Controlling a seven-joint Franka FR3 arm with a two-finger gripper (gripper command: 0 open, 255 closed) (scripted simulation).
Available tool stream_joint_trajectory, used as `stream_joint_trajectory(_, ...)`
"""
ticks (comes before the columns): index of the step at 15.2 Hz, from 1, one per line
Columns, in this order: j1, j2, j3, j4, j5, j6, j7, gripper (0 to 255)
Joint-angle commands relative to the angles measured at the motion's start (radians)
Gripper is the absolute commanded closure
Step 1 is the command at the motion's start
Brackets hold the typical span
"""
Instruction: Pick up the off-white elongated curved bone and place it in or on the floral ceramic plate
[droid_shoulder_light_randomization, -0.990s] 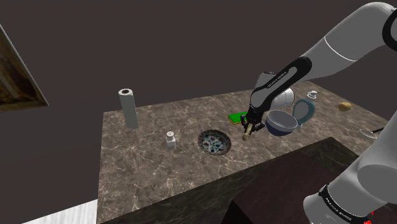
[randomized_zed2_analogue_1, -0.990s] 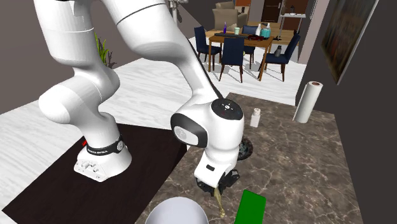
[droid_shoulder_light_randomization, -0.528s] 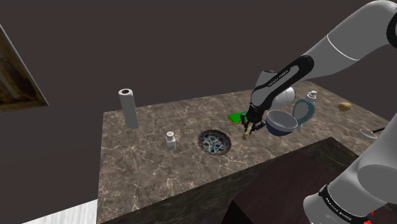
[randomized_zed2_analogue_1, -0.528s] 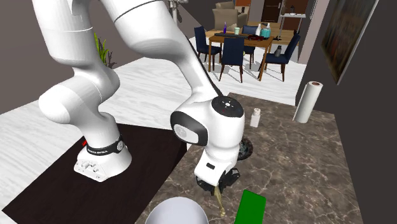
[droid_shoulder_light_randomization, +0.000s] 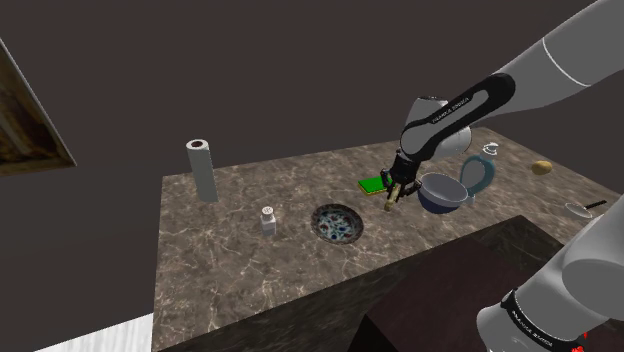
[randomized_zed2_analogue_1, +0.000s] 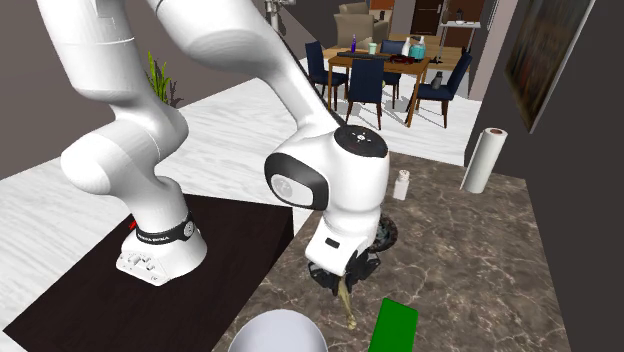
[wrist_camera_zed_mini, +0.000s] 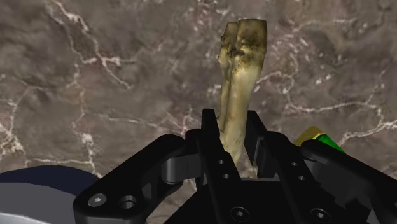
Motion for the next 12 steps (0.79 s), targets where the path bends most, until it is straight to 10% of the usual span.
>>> stream_joint_trajectory(1, 0.0, -0.031, -0.002, 0.001, -0.011, -0.032, 0.009, 255)
stream_joint_trajectory(12, 0.038, -0.116, 0.045, 0.026, -0.027, -0.137, 0.112, 255)
